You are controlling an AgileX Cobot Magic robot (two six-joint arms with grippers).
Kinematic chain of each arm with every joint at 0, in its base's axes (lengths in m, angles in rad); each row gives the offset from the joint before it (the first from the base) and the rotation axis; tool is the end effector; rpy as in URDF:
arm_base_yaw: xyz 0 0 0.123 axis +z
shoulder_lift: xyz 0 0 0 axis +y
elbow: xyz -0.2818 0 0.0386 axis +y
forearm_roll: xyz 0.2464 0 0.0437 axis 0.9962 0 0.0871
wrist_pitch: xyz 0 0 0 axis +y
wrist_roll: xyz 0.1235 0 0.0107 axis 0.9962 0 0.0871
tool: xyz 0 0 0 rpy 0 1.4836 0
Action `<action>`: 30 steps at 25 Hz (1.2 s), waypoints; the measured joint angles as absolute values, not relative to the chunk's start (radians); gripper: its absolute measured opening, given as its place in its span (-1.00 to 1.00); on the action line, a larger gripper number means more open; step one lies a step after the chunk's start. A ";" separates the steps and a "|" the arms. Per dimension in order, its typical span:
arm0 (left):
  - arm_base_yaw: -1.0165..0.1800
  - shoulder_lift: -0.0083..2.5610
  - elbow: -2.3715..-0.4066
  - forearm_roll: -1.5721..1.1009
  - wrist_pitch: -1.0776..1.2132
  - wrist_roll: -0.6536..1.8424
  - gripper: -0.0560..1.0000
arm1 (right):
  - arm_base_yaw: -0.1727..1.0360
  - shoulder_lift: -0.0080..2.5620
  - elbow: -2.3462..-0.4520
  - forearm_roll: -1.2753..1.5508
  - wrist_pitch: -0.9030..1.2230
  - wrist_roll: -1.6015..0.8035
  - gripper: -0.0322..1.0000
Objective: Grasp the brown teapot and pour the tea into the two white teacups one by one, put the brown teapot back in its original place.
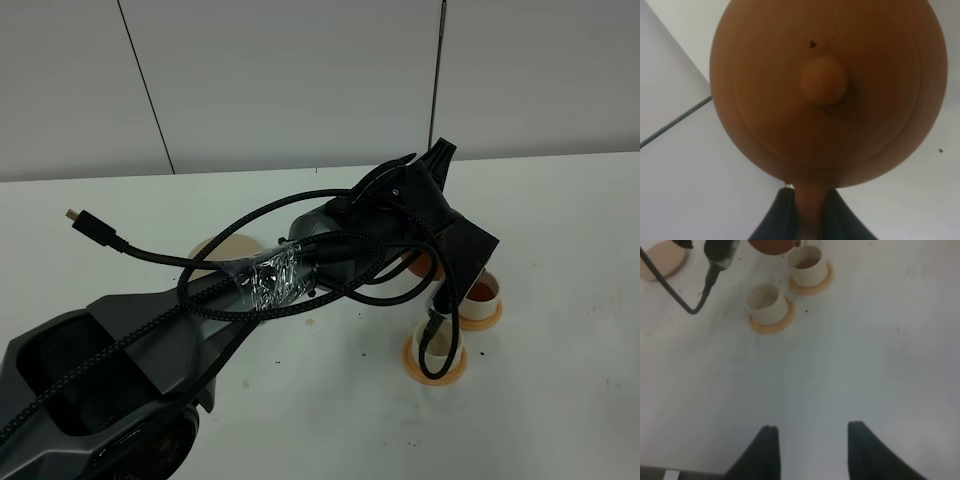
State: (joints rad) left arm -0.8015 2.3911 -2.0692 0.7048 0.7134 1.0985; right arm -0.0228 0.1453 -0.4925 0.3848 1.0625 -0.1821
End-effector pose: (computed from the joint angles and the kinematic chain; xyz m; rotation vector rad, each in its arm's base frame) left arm 0.4251 -0.3633 0.1685 2.2734 1.0229 0.9145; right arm 0.0414 0.0397 0.2612 -0.1537 2.1444 0.3552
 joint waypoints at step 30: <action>-0.802 2.391 -2.069 0.725 0.723 1.102 -0.58 | -0.023 0.145 -0.493 0.385 1.063 -0.182 -0.33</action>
State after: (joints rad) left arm -0.8015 2.3911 -2.0692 0.7249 0.7226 1.1018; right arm -0.0228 0.1453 -0.4925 0.3848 1.0625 -0.1821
